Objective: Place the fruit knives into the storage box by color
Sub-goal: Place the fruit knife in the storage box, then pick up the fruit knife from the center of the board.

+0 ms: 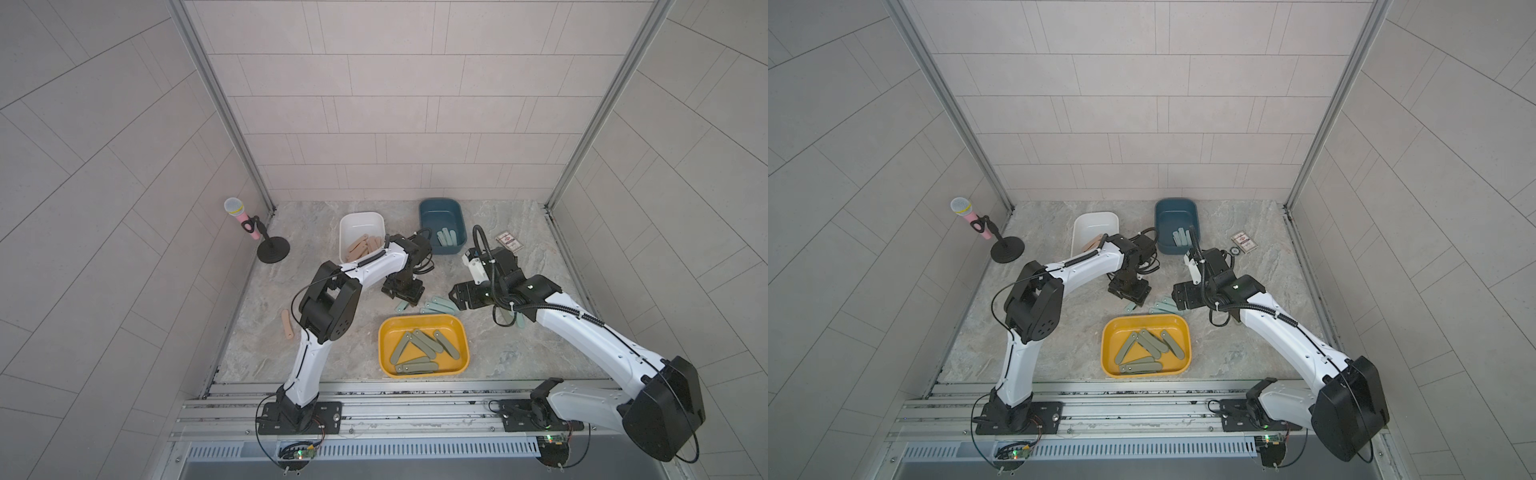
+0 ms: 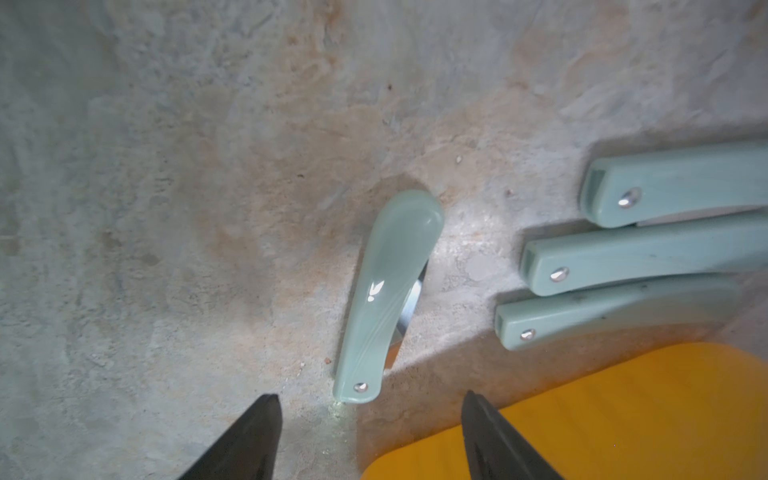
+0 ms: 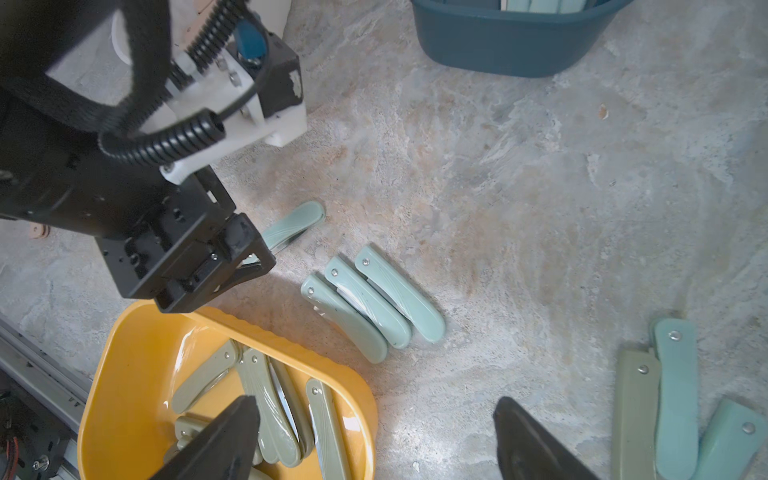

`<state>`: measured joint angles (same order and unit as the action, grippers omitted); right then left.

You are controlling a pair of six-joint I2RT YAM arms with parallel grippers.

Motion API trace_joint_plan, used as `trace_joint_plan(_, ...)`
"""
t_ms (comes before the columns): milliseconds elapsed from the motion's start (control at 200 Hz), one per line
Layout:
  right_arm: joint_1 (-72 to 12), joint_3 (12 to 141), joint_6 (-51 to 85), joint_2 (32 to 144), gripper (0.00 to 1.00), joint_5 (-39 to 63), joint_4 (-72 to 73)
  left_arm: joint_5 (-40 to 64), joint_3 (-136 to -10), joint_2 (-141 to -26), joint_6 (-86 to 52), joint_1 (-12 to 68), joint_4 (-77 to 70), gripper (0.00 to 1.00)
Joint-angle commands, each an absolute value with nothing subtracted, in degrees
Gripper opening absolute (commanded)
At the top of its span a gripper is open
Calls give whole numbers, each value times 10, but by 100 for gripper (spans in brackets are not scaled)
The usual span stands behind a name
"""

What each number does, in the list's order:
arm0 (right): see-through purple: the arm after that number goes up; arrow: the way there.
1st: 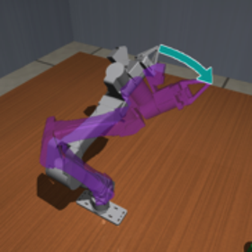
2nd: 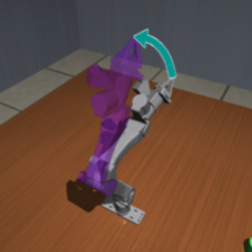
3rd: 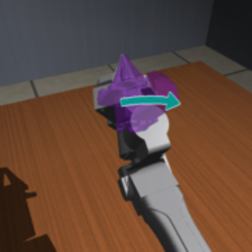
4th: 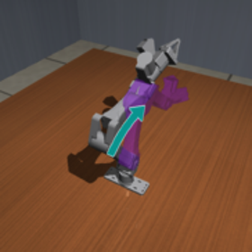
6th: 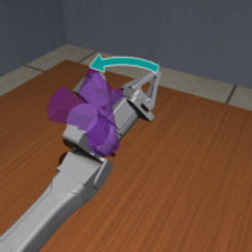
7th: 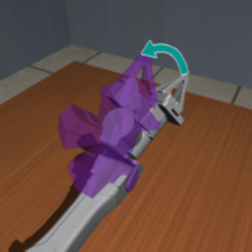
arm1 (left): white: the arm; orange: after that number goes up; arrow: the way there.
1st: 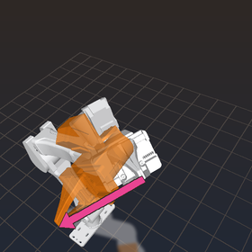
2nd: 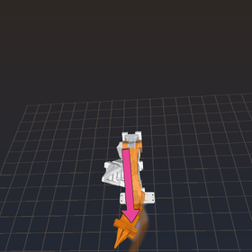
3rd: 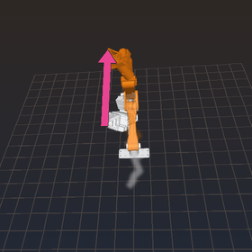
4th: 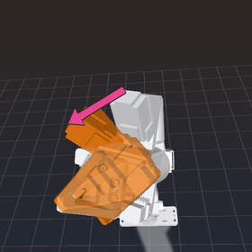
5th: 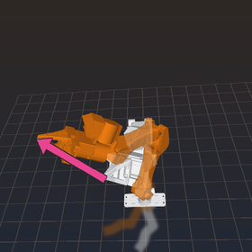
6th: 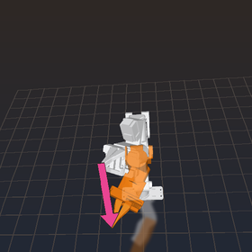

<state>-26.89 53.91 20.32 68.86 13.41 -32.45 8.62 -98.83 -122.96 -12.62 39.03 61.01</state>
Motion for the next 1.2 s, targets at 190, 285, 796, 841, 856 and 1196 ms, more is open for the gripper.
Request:
trace_joint_plan(190,-259,527,203,690,93,162,-310,66,-1006,-1276,-119,398,599,65)
trace_joint_plan(285,-257,527,205,689,93,163,-309,62,-1018,-1292,-117,398,597,64)
trace_joint_plan(796,-250,522,211,690,93,172,-301,95,-1117,-1362,-118,381,617,35)
trace_joint_plan(841,-249,519,211,689,94,171,-301,96,-1119,-1361,-118,378,618,32)
trace_joint_plan(856,-249,519,211,689,94,171,-301,96,-1119,-1361,-119,378,618,31)
trace_joint_plan(1196,-240,519,217,697,94,156,-297,90,-1198,-1350,-120,367,662,21)
